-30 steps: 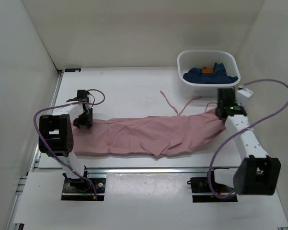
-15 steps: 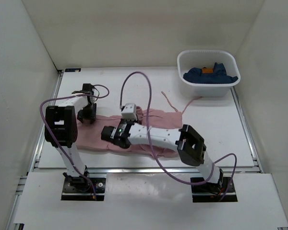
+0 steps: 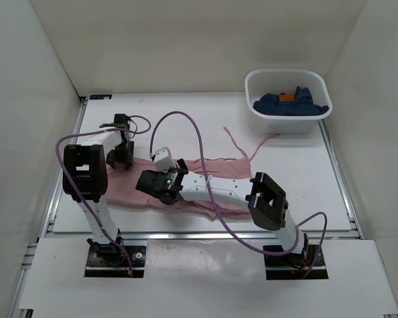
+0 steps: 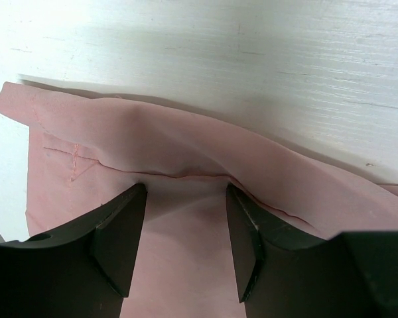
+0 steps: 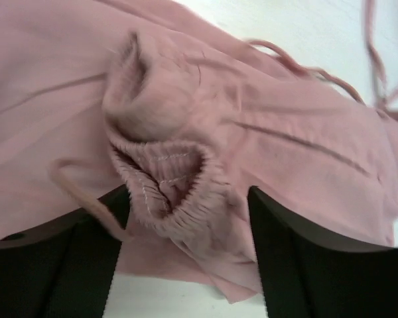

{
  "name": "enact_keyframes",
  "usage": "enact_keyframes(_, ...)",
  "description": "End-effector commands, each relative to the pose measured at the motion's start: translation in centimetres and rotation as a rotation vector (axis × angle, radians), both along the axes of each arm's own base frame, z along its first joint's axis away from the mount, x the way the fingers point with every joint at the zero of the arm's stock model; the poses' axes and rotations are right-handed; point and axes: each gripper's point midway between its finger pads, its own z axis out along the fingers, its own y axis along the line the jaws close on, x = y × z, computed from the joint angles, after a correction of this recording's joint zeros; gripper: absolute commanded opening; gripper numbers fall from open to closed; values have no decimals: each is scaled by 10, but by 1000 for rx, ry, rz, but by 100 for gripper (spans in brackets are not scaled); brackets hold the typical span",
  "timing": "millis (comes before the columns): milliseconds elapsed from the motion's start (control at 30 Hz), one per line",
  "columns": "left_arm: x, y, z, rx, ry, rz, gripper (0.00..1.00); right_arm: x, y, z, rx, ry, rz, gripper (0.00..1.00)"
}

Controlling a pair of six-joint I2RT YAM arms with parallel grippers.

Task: Fold and stack the trousers
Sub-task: Fold the trousers

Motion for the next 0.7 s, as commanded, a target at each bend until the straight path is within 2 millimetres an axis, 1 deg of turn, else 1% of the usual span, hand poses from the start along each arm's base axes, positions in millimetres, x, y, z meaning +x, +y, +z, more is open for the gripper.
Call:
enact_keyframes(0, 5, 2, 13, -17, -49, 12, 63, -9, 48, 33, 107, 62, 203, 80)
enact_keyframes(33, 7, 2, 20, -18, -68, 12, 63, -13, 51, 42, 127, 75, 239, 81)
enact_keyframes(67, 4, 5, 20, -18, -68, 23, 63, -18, 57, 54, 169, 94, 280, 82)
enact_keyframes(100, 1, 8, 21, -26, -68, 32, 63, -28, 63, 81, 252, 82, 335, 82)
enact_keyframes(133, 2, 8, 27, -26, -86, 32, 65, -34, 62, 94, 268, 66, 368, 82)
enact_keyframes(167, -3, 12, 24, -26, -68, 42, 65, -33, 54, 104, 270, 43, 368, 82)
enact_keyframes(200, -5, 12, 26, -26, -74, 42, 65, -35, 40, 116, 299, 30, 344, 79)
enact_keyframes(233, -5, 12, 27, -26, -74, 42, 65, -22, 26, 116, 316, 32, 289, 75)
enact_keyframes(267, -4, 12, 32, -26, -89, 42, 65, -15, 14, 111, 341, 43, 230, 70)
enact_keyframes(300, -6, 12, 34, -26, -89, 42, 66, -16, -4, 89, 314, 93, 207, 56)
enact_keyframes(333, -6, 12, 34, -26, -89, 42, 66, -6, -19, 72, 286, 122, 157, 48)
enact_keyframes(367, -8, 12, 34, -26, -80, 42, 66, -7, -28, 61, 289, 145, 122, 39)
enact_keyframes(400, -8, 12, 34, -26, -80, 42, 66, -10, -35, 47, 259, 162, 110, 23)
enact_keyframes(433, -8, 12, 34, -26, -80, 42, 66, -11, -49, 23, 218, 186, 80, 16)
enact_keyframes(467, -8, 12, 36, -26, -77, 42, 66, -13, -52, 13, 215, 194, 66, 13)
enact_keyframes(500, -11, 12, 36, -26, -66, 42, 66, -13, -56, 4, 224, 211, 39, 6)
enact_keyframes(533, -8, 12, 39, -26, -77, 42, 66, -14, -65, -15, 215, 232, 20, 6)
enact_keyframes(567, -10, 13, 39, -17, -68, 44, 66, -15, -67, -26, 224, 256, -3, 4)
enact_keyframes(633, -7, 13, 42, -17, -77, 44, 66, -10, -80, -53, 222, 308, -66, 4)
enact_keyframes(667, -10, 13, 41, -17, -67, 44, 66, -4, -80, -64, 232, 322, -81, 4)
